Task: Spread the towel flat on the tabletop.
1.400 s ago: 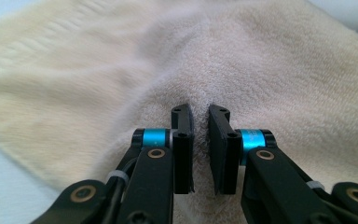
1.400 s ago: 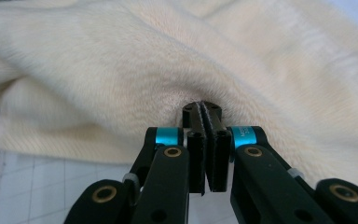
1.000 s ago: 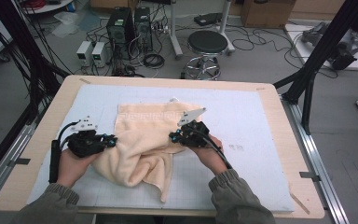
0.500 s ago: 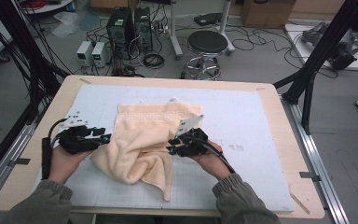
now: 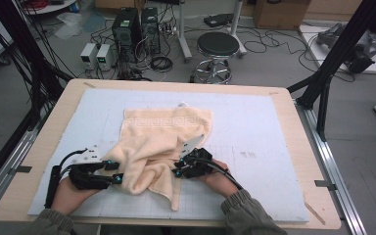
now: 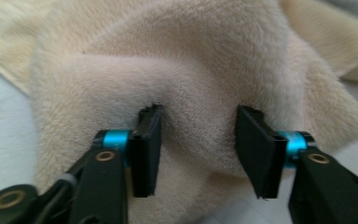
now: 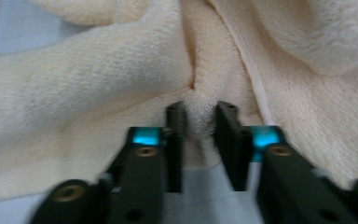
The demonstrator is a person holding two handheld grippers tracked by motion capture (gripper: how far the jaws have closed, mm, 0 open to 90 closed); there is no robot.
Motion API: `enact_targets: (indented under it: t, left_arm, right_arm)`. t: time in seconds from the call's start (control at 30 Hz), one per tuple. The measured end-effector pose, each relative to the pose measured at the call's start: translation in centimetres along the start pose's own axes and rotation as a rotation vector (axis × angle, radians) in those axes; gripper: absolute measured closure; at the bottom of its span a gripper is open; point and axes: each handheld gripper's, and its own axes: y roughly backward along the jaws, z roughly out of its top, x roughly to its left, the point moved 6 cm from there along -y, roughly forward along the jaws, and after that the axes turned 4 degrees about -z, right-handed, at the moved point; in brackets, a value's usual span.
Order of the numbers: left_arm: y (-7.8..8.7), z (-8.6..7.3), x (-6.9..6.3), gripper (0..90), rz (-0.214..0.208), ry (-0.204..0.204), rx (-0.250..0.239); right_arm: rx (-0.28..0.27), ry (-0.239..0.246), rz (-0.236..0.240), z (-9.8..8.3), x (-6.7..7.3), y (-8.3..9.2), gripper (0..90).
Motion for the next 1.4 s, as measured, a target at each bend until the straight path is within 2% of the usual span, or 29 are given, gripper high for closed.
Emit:
enact_targets:
  t: [0.1,0.27,0.4,0.5,0.63,0.7,0.77,0.83,0.97,1.07,1.17,1.23,1.27,1.3,1.33,1.37,1.4]
  left_arm:
    - [-1.0,0.3,0.1,69.0,-0.001,-0.001,0.013]
    - [-0.3,1.1,-0.4,79.7,0.015,-0.018,-0.011]
    - [0.1,1.6,-0.8,82.2,0.011,-0.02,-0.035]
    - [0.1,2.3,-1.3,82.7,0.007,-0.037,-0.042]
    - [-0.1,3.4,-1.7,82.8,0.025,-0.051,-0.059]
    - [-0.4,3.8,-1.5,82.8,0.03,-0.034,-0.065]
    - [-0.6,3.8,-1.2,82.3,0.032,-0.02,-0.064]
    - [-0.6,3.6,-1.0,80.5,0.031,-0.007,-0.067]
    - [-0.1,3.2,-1.4,66.8,0.012,-0.008,-0.071]
    - [0.0,2.9,-2.0,52.6,-0.017,-0.007,-0.06]
    - [-0.3,2.1,-2.6,44.1,-0.041,-0.018,-0.034]
    - [-0.8,1.6,-2.7,43.8,-0.048,-0.028,-0.003]
    - [-1.2,1.3,-2.6,44.6,-0.049,-0.028,0.014]
    - [-1.6,1.1,-2.6,47.7,-0.059,-0.025,0.027]
    - [-1.9,0.9,-2.7,55.3,-0.073,-0.029,0.045]
    - [-2.3,0.8,-2.7,63.2,-0.066,-0.035,0.063]
    - [-2.6,0.7,-2.7,68.7,-0.065,-0.038,0.078]
  right_arm:
    - [0.011,0.029,0.0,0.0,0.4,0.2,84.8]
    - [0.027,0.021,0.036,-1.0,1.6,1.7,85.2]
    - [0.028,0.045,0.048,-2.6,4.0,3.8,85.3]
    - [0.016,0.059,0.06,-3.5,6.3,5.2,85.3]
    - [0.009,0.073,0.105,-4.3,9.2,6.4,85.3]
    - [0.011,0.09,0.13,-4.4,10.4,6.6,84.3]
    - [-0.001,0.107,0.121,-4.1,10.8,6.7,76.8]
    - [-0.046,0.102,0.114,-3.5,10.3,7.1,70.3]
    - [-0.085,0.087,-0.007,-2.5,7.0,7.4,65.2]
    - [-0.113,0.061,-0.086,-1.7,4.2,6.6,61.7]
    - [-0.124,0.03,-0.113,-0.8,2.3,5.3,58.3]
    - [-0.123,0.017,-0.122,-0.2,1.6,4.1,56.7]
    - [-0.117,0.012,-0.112,0.0,1.4,3.5,56.8]
    - [-0.101,0.014,-0.117,0.1,1.2,2.7,57.7]
    - [-0.076,0.016,-0.126,0.0,0.9,2.1,60.9]
    - [-0.052,0.016,-0.13,-0.1,0.6,1.5,64.4]
    - [-0.034,0.007,-0.134,-0.3,0.4,1.0,72.0]
